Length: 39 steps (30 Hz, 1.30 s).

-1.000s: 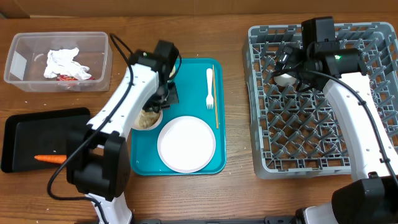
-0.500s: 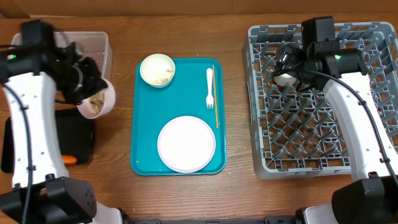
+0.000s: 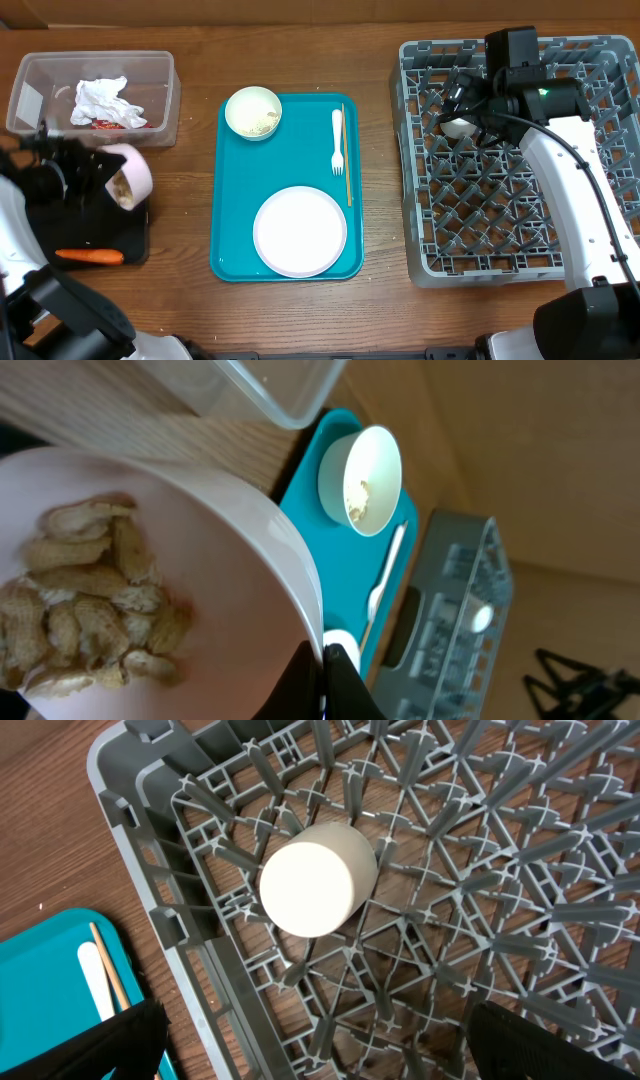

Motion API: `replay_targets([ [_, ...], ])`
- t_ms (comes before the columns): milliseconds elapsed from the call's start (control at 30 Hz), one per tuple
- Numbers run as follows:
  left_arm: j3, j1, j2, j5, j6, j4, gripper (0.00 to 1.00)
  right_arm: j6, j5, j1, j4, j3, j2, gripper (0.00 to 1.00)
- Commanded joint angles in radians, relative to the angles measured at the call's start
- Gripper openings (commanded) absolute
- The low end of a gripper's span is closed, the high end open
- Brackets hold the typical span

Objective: Sort waste into correct bins and load items into the dishwasher rack
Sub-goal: 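Tip the pink bowl to dump peanuts and rice onto the black tray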

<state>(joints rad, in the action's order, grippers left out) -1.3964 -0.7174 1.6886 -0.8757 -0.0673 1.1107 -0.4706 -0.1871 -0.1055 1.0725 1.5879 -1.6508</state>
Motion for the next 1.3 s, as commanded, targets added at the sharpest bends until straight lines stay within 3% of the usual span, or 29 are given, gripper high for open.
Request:
replay_targets([
  [0,0.097,-0.103,-0.008,-0.207,0.035,-0.073,0.04,-0.001,-0.003,0.000,-0.003,0.002,0.002,1.00],
  [267,0.214,-0.291,-0.008,-0.436,-0.004,-0.271,0.04,-0.001,-0.003,0.000,-0.003,0.002,0.002,1.00],
  [600,0.337,-0.351,0.022,-0.498,-0.098,-0.451,0.04,-0.001,-0.003,0.000,-0.003,0.002,0.002,1.00],
  [833,0.341,-0.351,0.134,-0.701,-0.086,-0.480,0.04,-0.001,-0.003,0.000,-0.003,0.002,0.002,1.00],
  [1267,0.341,-0.351,0.214,-0.706,-0.086,-0.438,0.04,-0.001,-0.003,0.000,-0.003,0.002,0.002,1.00],
])
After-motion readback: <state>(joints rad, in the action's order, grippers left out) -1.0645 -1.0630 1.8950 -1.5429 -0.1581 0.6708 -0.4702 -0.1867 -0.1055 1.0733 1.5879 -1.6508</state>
